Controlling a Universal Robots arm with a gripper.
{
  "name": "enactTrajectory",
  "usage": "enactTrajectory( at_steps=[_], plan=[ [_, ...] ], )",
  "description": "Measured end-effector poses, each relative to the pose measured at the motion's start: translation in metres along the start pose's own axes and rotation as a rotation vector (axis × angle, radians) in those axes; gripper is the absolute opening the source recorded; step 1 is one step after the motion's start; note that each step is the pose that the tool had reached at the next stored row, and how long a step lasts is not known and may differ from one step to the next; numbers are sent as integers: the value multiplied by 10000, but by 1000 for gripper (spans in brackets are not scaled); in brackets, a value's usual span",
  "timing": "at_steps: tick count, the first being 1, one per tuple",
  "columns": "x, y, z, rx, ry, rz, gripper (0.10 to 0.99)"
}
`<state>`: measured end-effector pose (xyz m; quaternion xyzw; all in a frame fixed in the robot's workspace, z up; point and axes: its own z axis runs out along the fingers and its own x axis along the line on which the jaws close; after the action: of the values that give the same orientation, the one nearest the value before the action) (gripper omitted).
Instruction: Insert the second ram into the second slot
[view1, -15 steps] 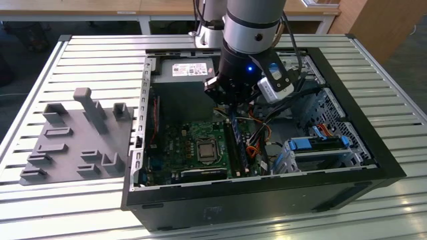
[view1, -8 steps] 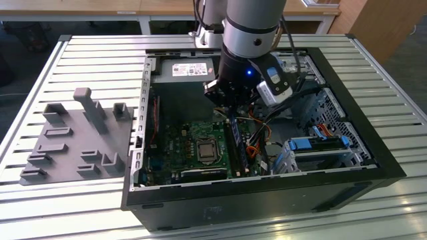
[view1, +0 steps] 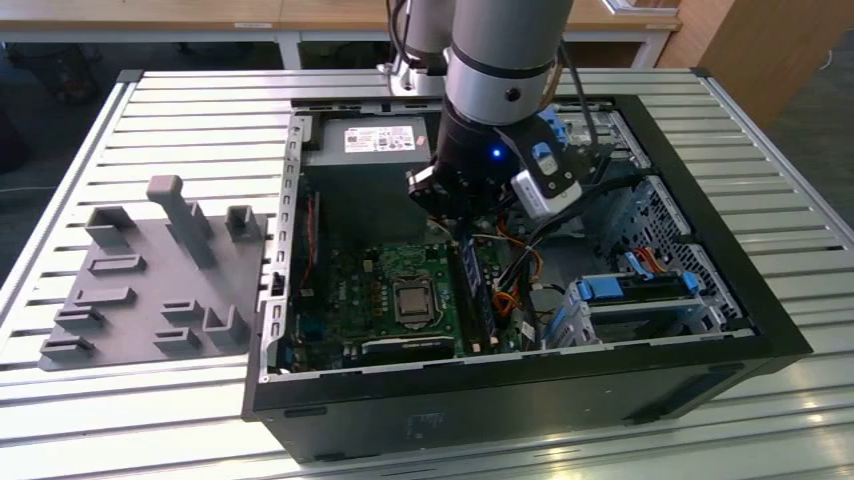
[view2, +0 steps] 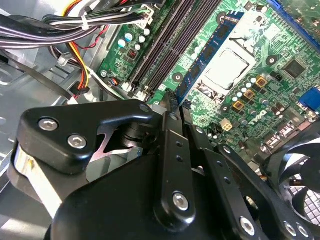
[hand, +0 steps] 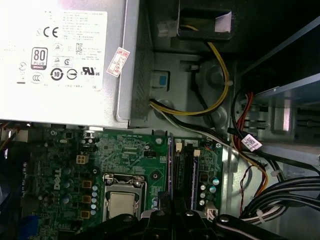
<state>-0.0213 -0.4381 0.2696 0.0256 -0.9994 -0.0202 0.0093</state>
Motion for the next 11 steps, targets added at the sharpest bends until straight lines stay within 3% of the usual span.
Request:
enactTrajectory(
  at_steps=[11],
  plan=[
    [-3,-8,119,0,0,0,137]
  ],
)
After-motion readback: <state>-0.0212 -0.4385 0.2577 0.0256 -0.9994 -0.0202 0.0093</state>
